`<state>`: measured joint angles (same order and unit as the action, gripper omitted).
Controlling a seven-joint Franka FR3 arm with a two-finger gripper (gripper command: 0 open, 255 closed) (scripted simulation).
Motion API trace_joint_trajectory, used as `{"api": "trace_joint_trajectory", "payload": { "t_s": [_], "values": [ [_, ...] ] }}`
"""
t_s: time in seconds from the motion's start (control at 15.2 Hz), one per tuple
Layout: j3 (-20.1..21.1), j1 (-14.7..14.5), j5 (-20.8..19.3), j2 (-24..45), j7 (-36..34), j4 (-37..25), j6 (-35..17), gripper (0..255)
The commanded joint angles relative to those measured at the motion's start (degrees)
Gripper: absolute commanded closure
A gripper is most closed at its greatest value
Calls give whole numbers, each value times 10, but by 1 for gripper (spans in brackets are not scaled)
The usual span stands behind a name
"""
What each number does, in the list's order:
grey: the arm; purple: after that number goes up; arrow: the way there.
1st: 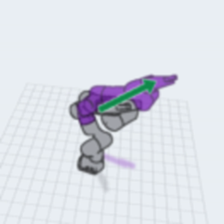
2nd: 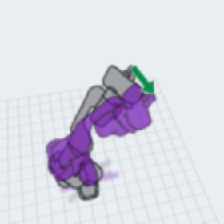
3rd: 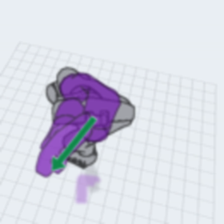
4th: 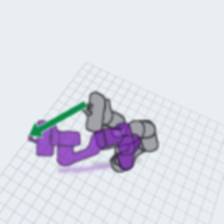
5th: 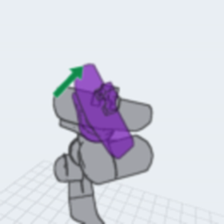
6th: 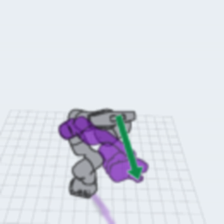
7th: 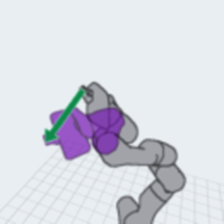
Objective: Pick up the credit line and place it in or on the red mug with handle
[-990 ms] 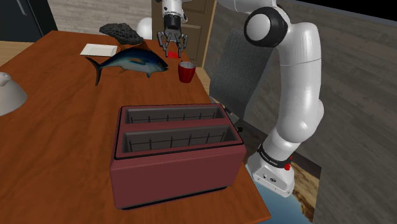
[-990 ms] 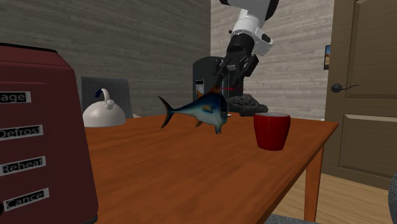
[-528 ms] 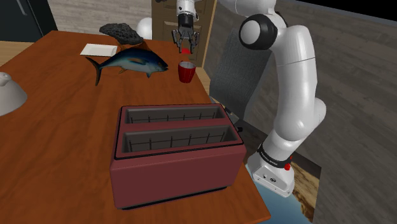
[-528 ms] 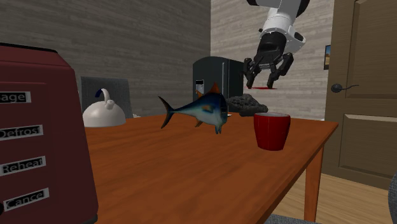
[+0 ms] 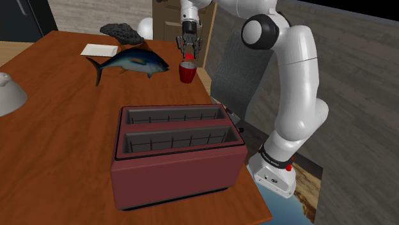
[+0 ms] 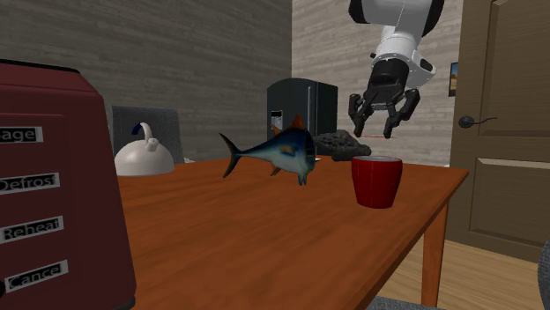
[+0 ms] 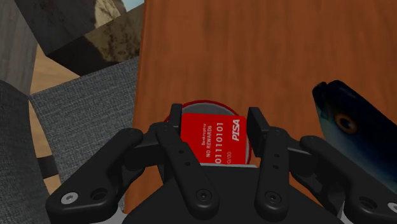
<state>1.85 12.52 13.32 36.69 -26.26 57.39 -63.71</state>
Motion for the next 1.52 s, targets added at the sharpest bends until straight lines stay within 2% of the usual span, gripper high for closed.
{"api": "trace_joint_trajectory", "payload": {
  "t_s": [0.0, 0.46, 0.99, 1.06, 1.39, 1.45],
  "values": [
    [-1, -1, -1, -3, 4, 20, -17, 255],
    [-3, -3, -5, -10, 18, 86, -75, 255],
    [-3, -3, -5, -10, 18, 86, -75, 255],
    [-3, -3, -5, -11, 18, 88, -76, 0],
    [-3, -3, -5, -10, 18, 86, -75, 0],
    [-3, -1, -4, 11, 14, 36, -46, 0]
  ]
}}
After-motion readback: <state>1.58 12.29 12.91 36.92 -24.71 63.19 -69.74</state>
